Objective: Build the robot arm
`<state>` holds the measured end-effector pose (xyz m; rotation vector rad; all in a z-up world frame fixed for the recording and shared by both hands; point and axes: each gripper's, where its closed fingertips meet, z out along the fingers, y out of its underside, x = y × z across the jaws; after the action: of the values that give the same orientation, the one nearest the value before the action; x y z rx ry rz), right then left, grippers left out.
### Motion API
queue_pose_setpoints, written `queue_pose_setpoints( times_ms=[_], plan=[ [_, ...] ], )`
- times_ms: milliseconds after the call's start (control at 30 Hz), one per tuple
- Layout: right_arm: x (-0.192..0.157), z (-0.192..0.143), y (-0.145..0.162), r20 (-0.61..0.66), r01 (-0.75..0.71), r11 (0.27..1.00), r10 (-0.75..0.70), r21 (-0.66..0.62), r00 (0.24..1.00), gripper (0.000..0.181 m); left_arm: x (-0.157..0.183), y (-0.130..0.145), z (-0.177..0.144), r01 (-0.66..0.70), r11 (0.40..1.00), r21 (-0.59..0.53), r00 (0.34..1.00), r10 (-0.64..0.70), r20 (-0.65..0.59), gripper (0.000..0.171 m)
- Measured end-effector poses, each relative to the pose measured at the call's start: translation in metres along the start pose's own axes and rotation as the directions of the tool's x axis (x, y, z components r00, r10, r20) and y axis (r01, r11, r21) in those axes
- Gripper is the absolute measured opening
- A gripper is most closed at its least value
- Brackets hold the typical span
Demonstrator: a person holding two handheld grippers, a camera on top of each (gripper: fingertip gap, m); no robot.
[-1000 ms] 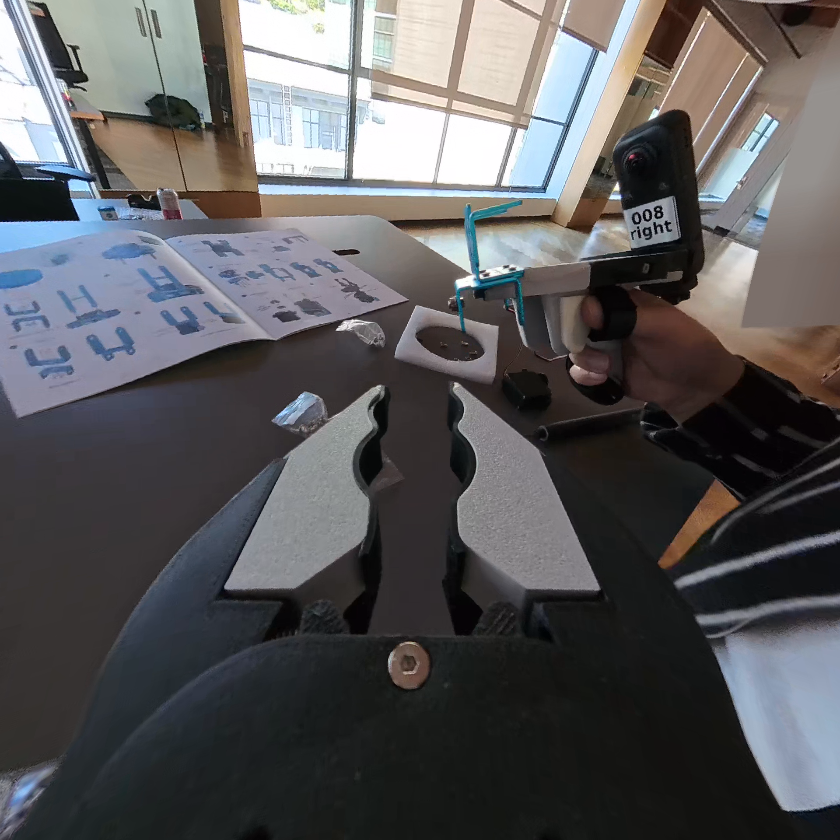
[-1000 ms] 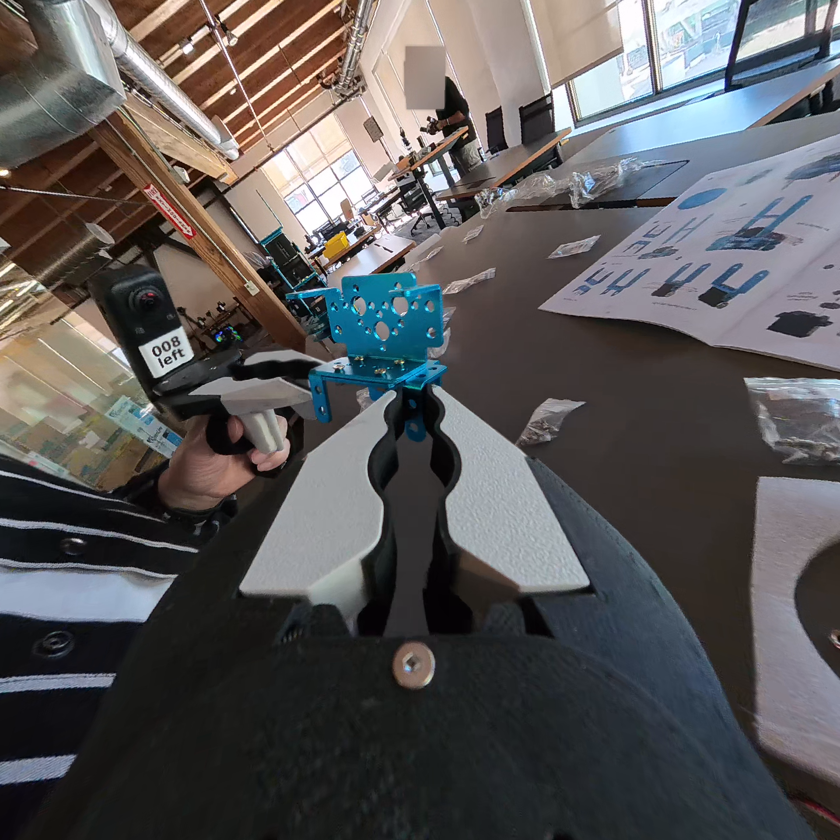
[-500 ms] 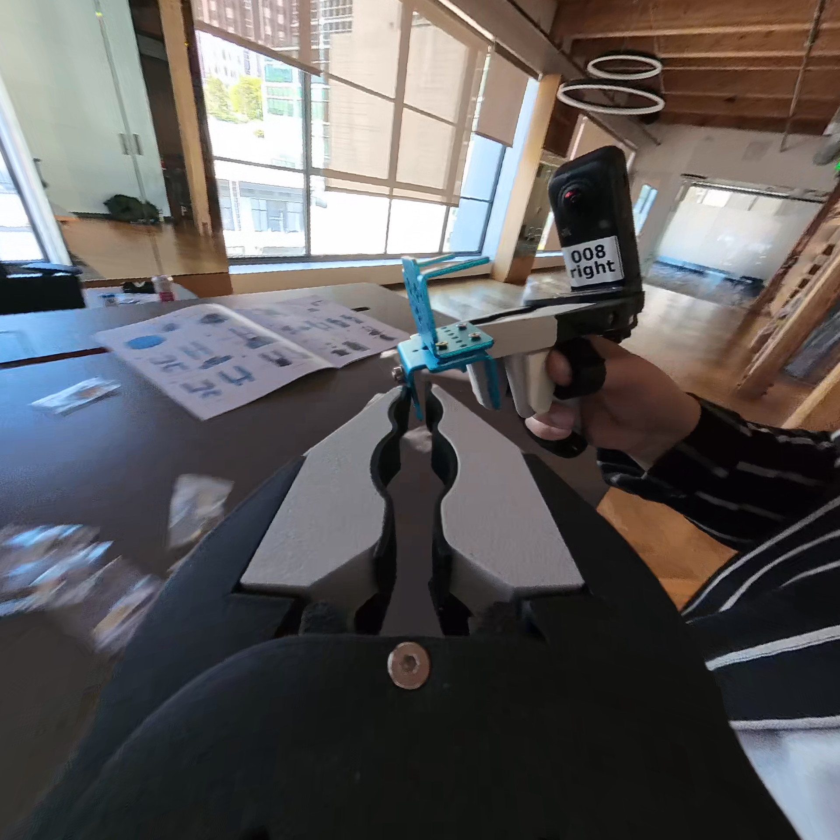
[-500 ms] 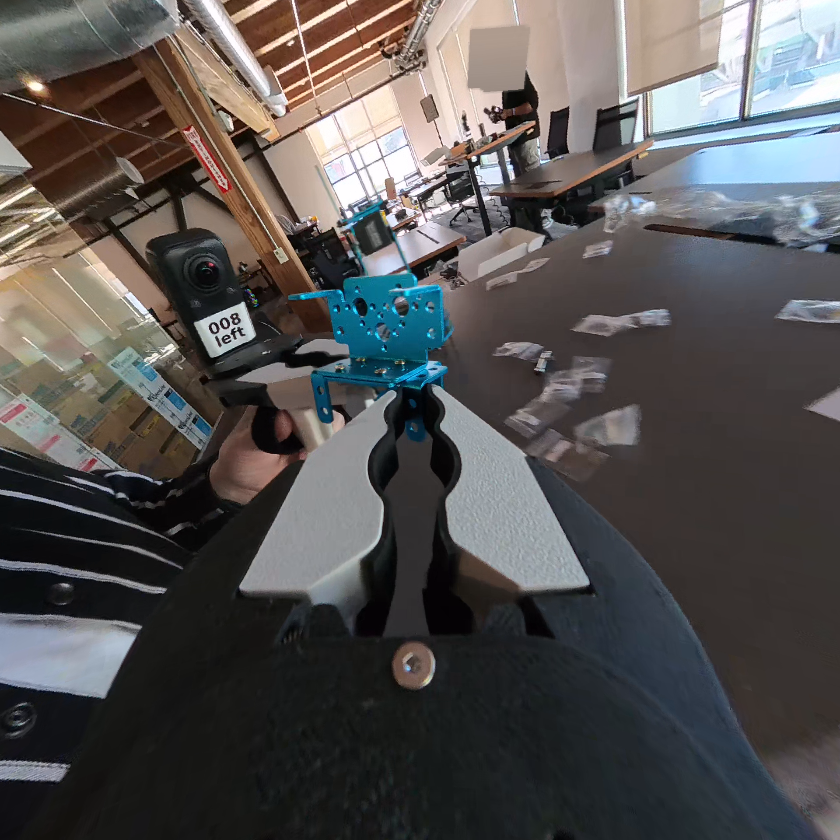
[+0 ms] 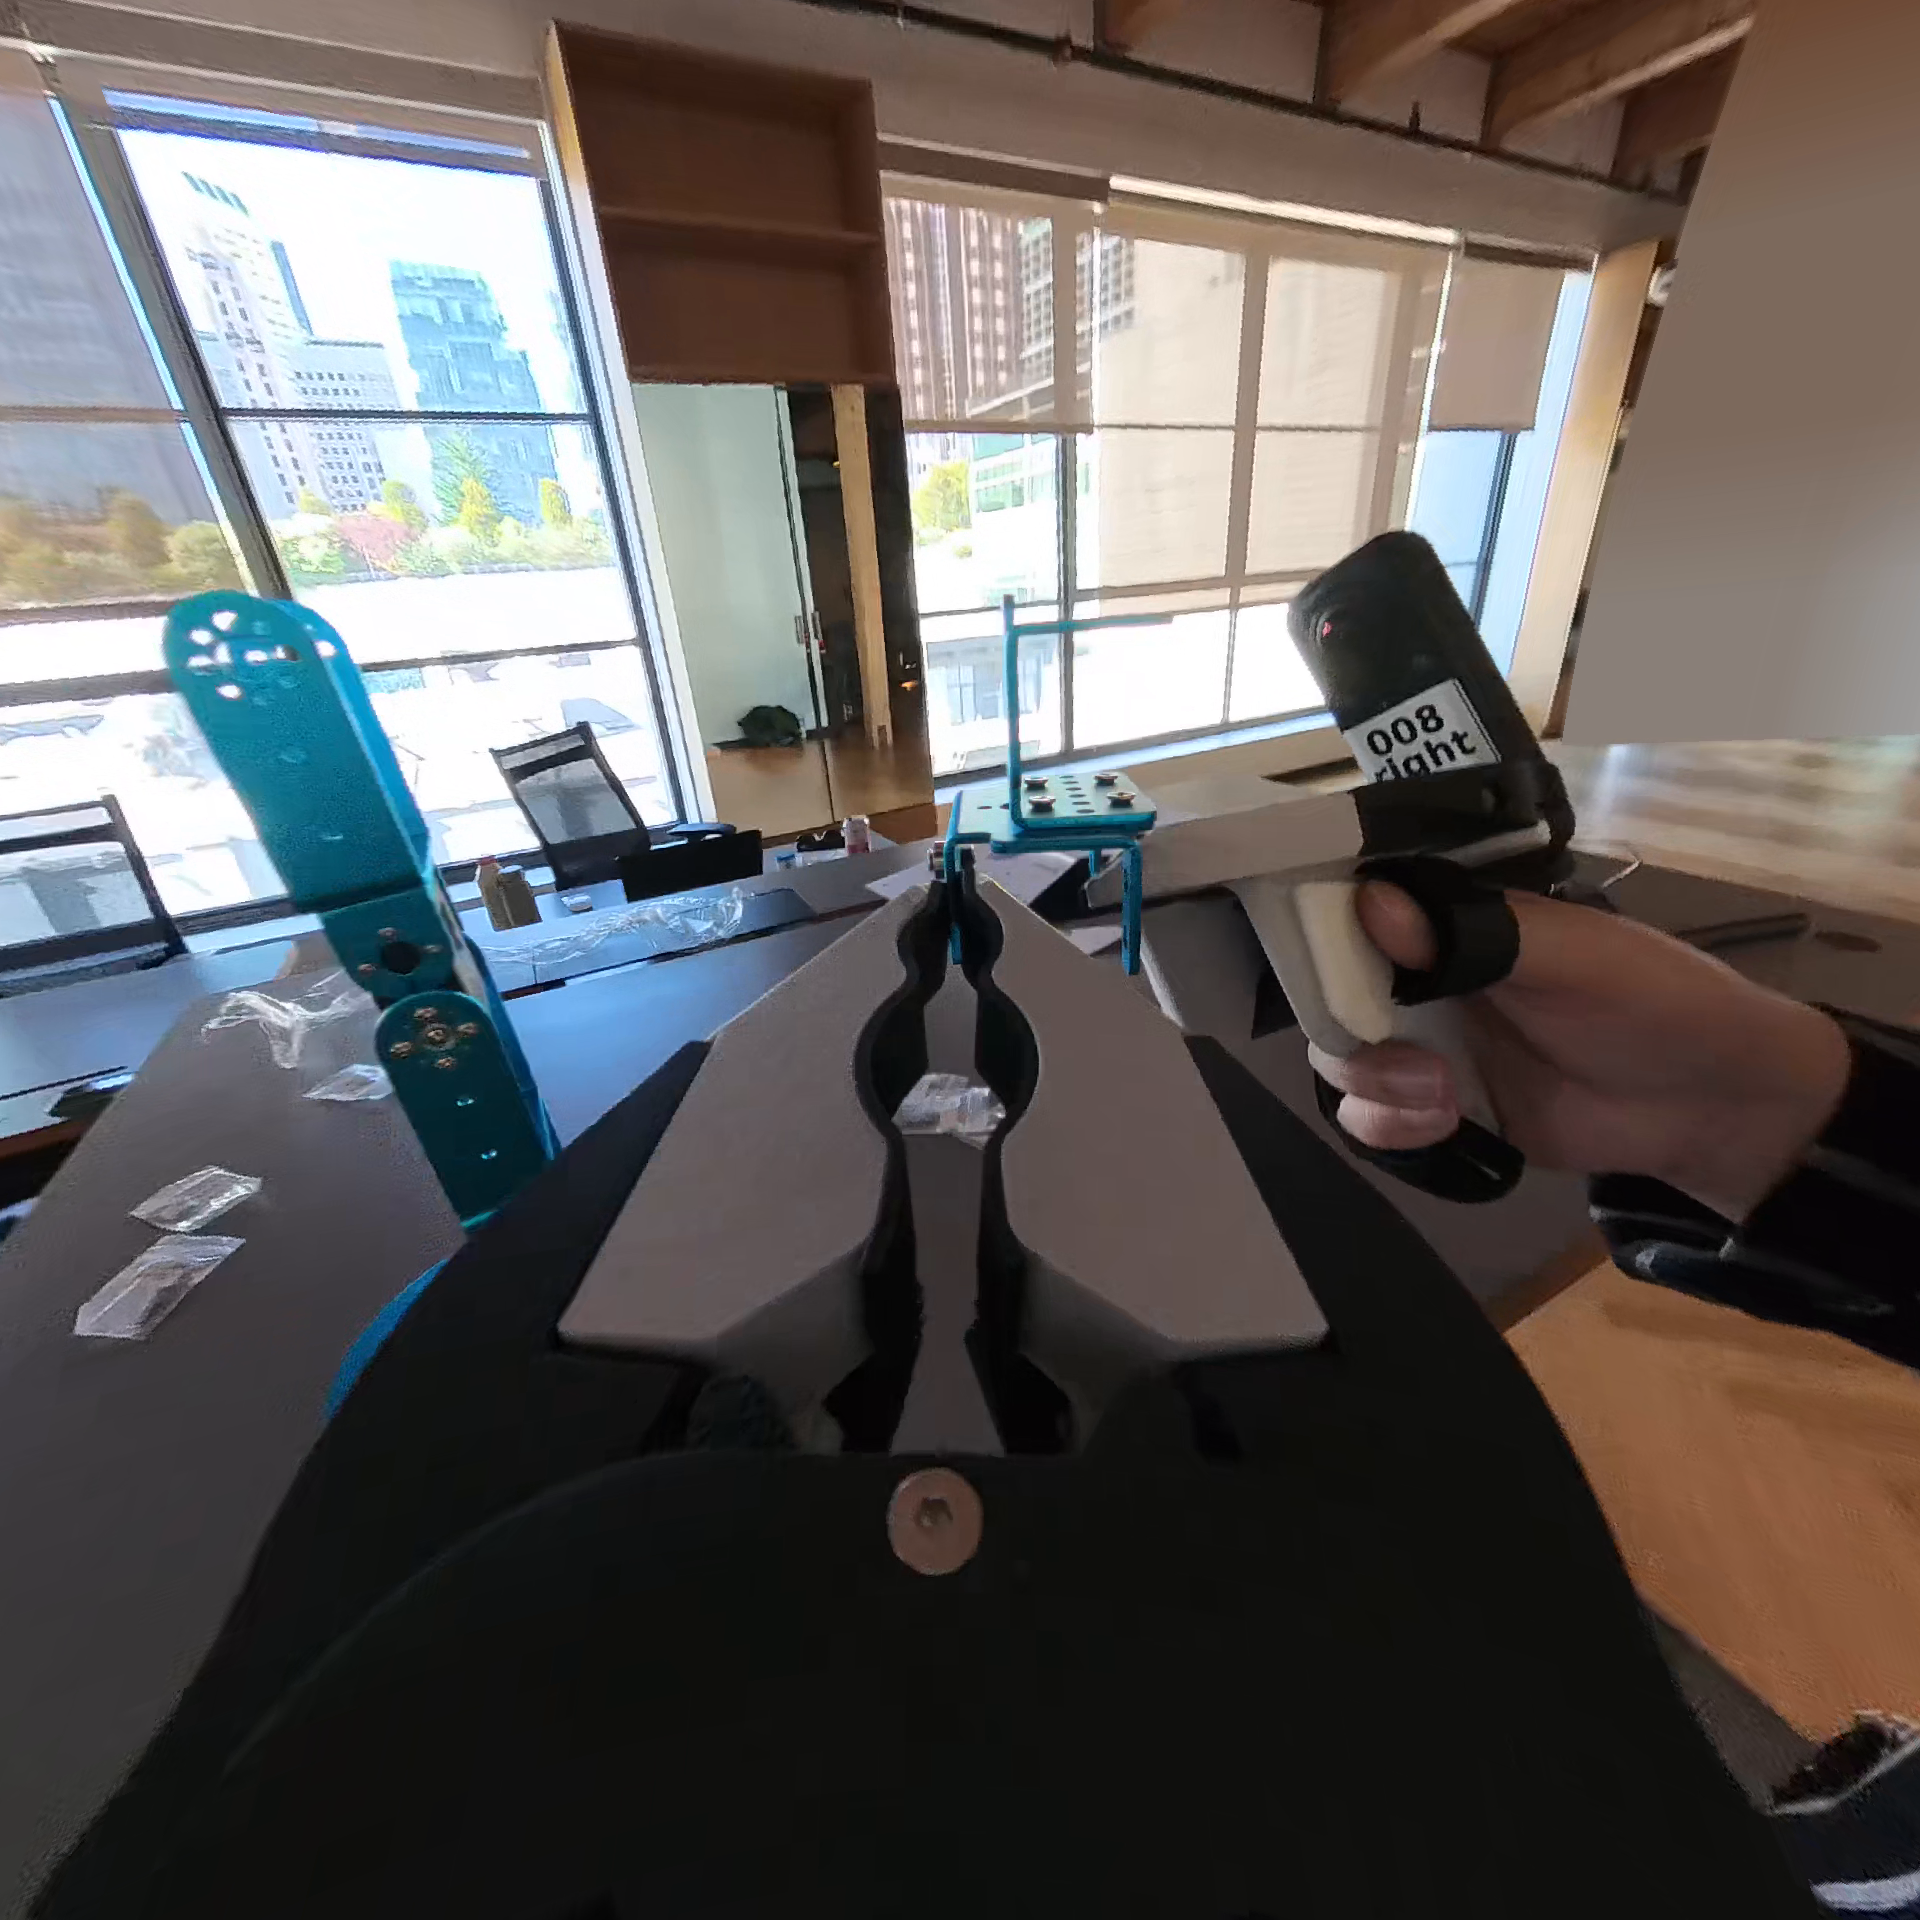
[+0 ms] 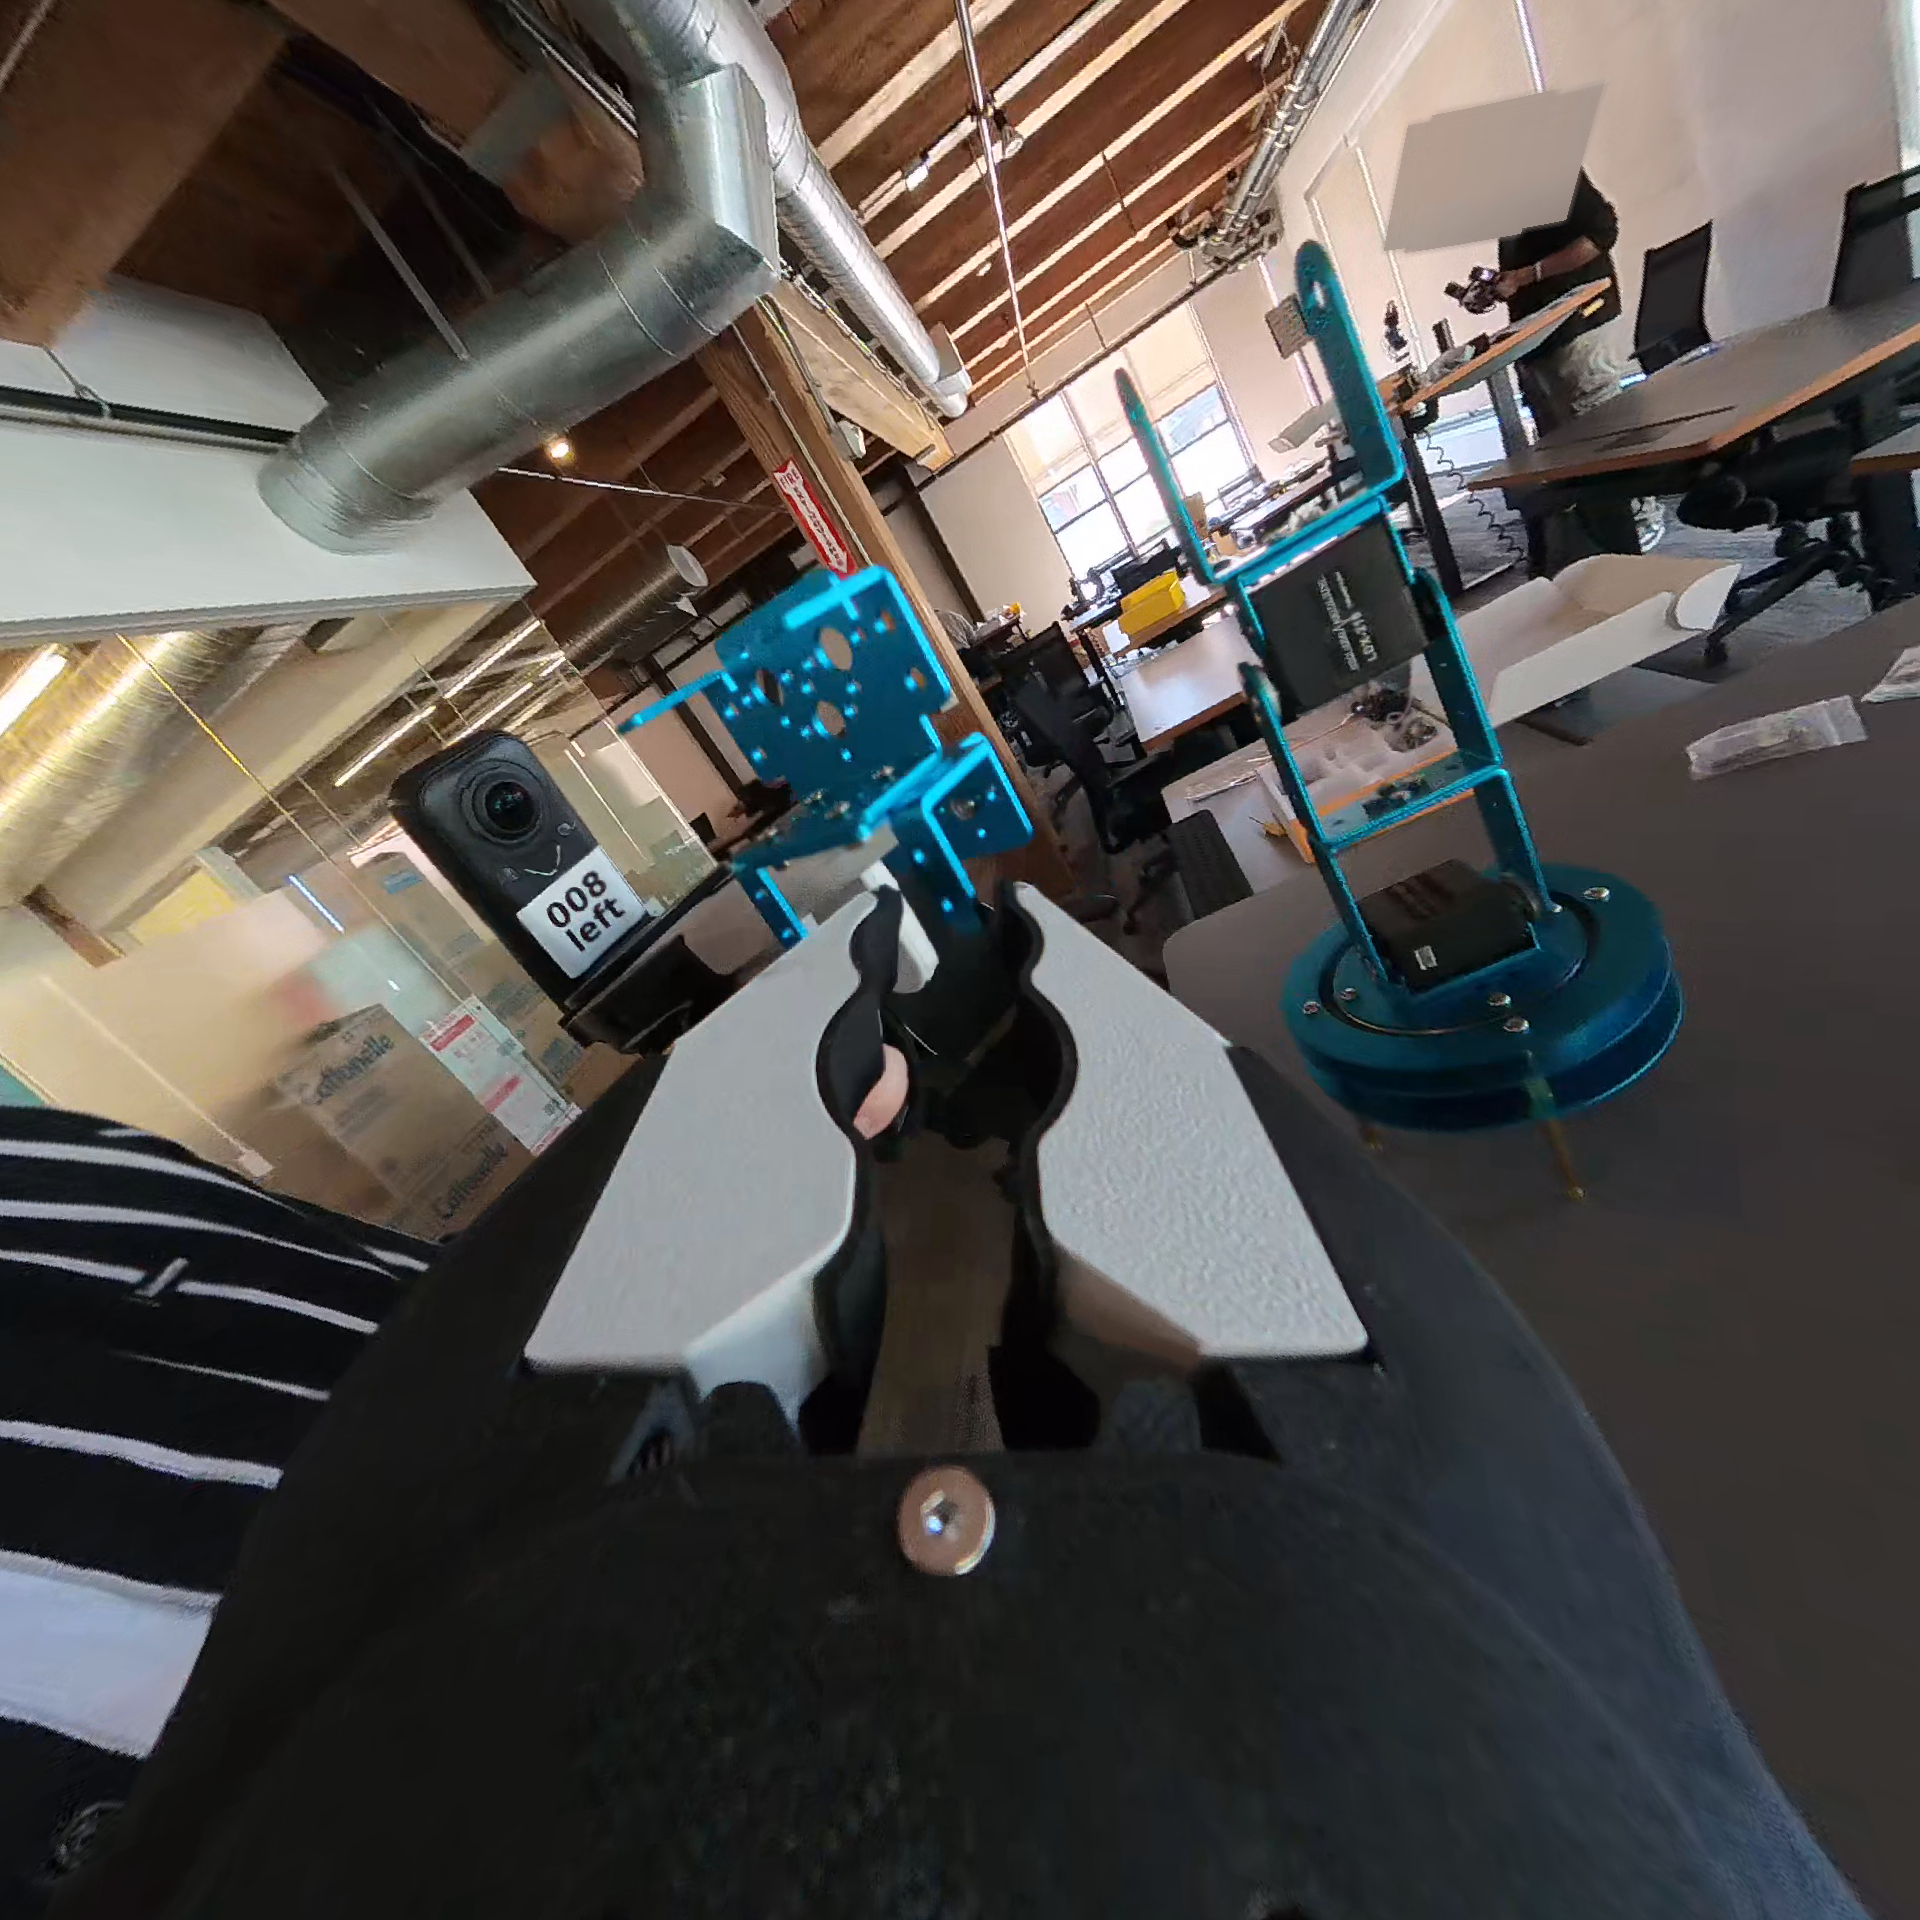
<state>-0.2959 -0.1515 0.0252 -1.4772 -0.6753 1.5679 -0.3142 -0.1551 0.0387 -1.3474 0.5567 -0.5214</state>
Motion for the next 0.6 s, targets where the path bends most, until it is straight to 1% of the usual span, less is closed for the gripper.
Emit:
queue_pose_setpoints(
  times_ms=[100, 200, 267, 400, 467, 600],
  plan=[
    [0.007, 0.004, -0.001, -0.046, 0.016, 1.000, -0.017, -0.010, 0.999, 0.019, -0.014, -0.004, 0.000, 0.055, 0.998, 0.038, 0.998, -0.055, 0.006, 0.000],
    [0.018, -0.004, -0.009, -0.107, 0.039, 0.999, -0.040, -0.012, 0.993, 0.020, -0.023, -0.006, 0.005, 0.079, 0.994, 0.071, 0.997, -0.081, 0.018, 0.000],
    [0.019, -0.009, -0.017, -0.110, 0.046, 0.999, -0.046, -0.007, 0.993, 0.019, -0.026, -0.008, 0.011, 0.105, 0.991, 0.084, 0.994, -0.106, 0.012, 0.000],
    [0.012, -0.008, -0.029, -0.023, -0.009, 1.000, 0.009, -0.021, 1.000, 0.019, -0.027, -0.012, 0.022, 0.120, 0.988, 0.092, 0.993, -0.121, 0.000, 0.000],
    [0.007, -0.007, -0.030, 0.031, -0.054, 0.997, 0.056, -0.049, 0.998, 0.019, -0.030, -0.013, 0.027, 0.112, 0.988, 0.105, 0.993, -0.115, 0.018, 0.000],
    [0.016, -0.007, -0.040, 0.077, -0.170, 0.985, 0.172, -0.033, 0.982, 0.021, -0.028, -0.011, 0.042, 0.083, 0.991, 0.108, 0.995, -0.088, 0.044, 0.000]
  ],
)
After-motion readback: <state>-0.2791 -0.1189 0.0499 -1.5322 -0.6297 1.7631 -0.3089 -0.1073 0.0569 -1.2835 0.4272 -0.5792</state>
